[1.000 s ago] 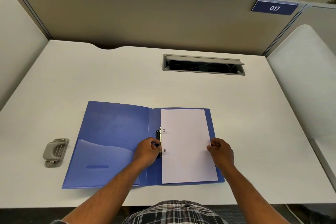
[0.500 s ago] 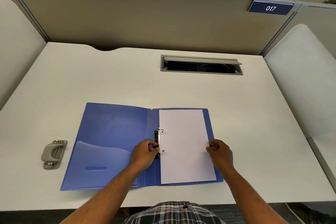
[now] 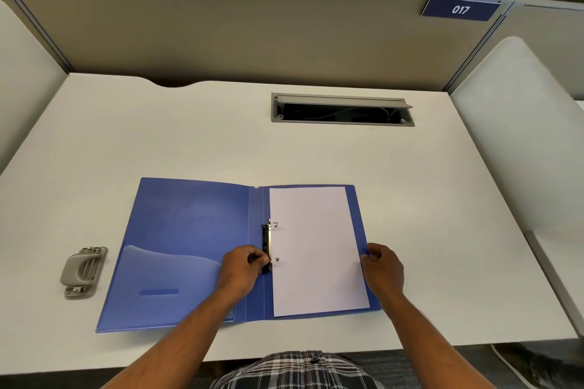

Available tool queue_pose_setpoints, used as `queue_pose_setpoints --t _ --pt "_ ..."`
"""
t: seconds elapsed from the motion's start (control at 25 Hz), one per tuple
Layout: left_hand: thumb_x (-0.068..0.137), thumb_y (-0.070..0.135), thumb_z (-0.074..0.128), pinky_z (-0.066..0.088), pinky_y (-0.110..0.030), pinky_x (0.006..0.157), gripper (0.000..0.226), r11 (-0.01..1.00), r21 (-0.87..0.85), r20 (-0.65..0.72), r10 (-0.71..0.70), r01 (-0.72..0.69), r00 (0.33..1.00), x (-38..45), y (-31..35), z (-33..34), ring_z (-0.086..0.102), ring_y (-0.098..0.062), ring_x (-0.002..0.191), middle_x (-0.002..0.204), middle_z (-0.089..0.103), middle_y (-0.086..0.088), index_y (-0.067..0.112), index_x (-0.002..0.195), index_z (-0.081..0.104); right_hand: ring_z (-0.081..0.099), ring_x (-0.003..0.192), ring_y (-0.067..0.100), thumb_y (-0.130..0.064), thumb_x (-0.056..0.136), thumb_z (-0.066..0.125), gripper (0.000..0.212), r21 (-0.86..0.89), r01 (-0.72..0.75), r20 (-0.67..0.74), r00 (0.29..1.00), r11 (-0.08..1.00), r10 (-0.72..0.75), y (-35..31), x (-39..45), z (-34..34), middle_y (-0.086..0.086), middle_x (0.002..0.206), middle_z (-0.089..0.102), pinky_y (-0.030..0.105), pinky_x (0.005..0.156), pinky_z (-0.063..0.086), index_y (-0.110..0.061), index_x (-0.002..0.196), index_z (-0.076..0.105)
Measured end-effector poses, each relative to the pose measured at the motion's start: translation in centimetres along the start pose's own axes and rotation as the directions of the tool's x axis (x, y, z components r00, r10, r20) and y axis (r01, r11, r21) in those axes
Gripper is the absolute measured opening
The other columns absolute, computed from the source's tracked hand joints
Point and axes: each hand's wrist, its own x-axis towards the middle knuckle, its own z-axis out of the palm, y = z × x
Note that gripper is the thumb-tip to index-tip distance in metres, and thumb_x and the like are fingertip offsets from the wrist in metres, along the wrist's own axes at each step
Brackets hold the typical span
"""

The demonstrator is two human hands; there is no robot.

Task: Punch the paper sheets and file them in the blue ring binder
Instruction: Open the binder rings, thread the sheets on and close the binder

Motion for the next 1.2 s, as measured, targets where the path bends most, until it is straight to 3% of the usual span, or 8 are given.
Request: queue_pose_setpoints --t 0.32,0.48,0.6,0.72,0.88,0.96,1.2 --pt "0.089 0.021 0.070 0.056 -0.027 0.067 0.007 0.999 0.030 -0.017 0.021 -0.020 1.000 1.2 0.7 -0.2 0.066 -0.015 0.070 0.075 0.071 0.003 0.022 0.083 0.070 0.065 0.111 0.026 -0.020 0.095 0.068 0.033 -0.001 0.024 -0.008 1.000 1.000 -0.024 -1.2 0.5 0.6 0.007 0.124 0.069 0.038 0.097 0.051 -0.012 0.127 0.064" --pt "0.090 0.021 0.069 0.059 -0.030 0.066 0.006 1.000 0.004 -0.005 0.017 -0.017 1.000 1.2 0.2 -0.5 0.067 -0.016 0.070 0.075 0.072 0.003 0.022 0.084 0.070 0.066 0.103 0.020 -0.019 0.093 0.069 0.024 0.009 0.139 -0.068 0.988 0.990 -0.138 -2.7 -1.1 2.1 0.002 0.115 0.069 0.035 0.094 0.053 -0.015 0.117 0.068" --pt "0.093 0.015 0.064 0.061 -0.036 0.069 0.011 0.999 -0.044 -0.001 -0.008 0.008 1.000 1.4 -0.1 -0.8 0.069 -0.019 0.068 0.076 0.073 -0.001 0.020 0.087 0.070 0.065 0.091 0.007 -0.018 0.094 0.068 0.016 0.061 0.237 0.070 0.968 0.969 -0.241 -3.9 -2.8 4.2 -0.009 0.104 0.068 0.029 0.089 0.057 -0.021 0.110 0.070" --pt "0.096 0.011 0.058 0.062 -0.033 0.069 0.016 0.999 -0.036 0.025 -0.010 0.011 1.000 1.5 0.1 -1.0 0.068 -0.018 0.068 0.079 0.072 -0.003 0.018 0.090 0.071 0.065 0.088 0.005 -0.022 0.095 0.068 0.012 0.080 0.284 0.263 0.919 0.956 -0.295 -5.6 -3.9 6.3 -0.014 0.098 0.068 0.013 0.082 0.051 -0.023 0.107 0.071" --pt "0.097 0.012 0.058 0.060 -0.028 0.065 0.018 1.000 -0.012 0.078 -0.021 0.022 0.997 1.8 0.3 -1.2 0.067 -0.015 0.065 0.079 0.072 -0.004 0.021 0.087 0.070 0.074 0.076 0.014 -0.017 0.096 0.066 0.010 0.187 0.199 0.434 0.861 0.962 -0.263 -8.5 -4.2 7.7 -0.004 0.089 0.075 0.023 0.072 0.061 -0.018 0.104 0.072" --pt "0.097 0.012 0.057 0.060 -0.030 0.063 0.017 1.000 -0.008 0.118 -0.024 0.025 0.993 2.1 0.3 -1.5 0.068 -0.017 0.064 0.078 0.072 -0.007 0.018 0.090 0.071 0.076 0.073 0.017 -0.012 0.096 0.064 0.011 0.229 0.158 0.472 0.845 0.961 -0.251 -9.5 -4.1 8.2 0.003 0.085 0.077 0.027 0.068 0.063 -0.012 0.102 0.074" --pt "0.098 0.012 0.056 0.058 -0.022 0.058 0.015 0.999 0.017 0.166 -0.033 0.031 0.986 2.7 0.5 -1.9 0.068 -0.019 0.064 0.081 0.072 -0.011 0.012 0.095 0.071 0.075 0.065 0.013 -0.014 0.092 0.073 0.010 0.170 0.202 0.501 0.825 0.964 -0.262 -10.3 -3.6 9.1 0.008 0.078 0.078 0.019 0.065 0.061 -0.007 0.097 0.078"
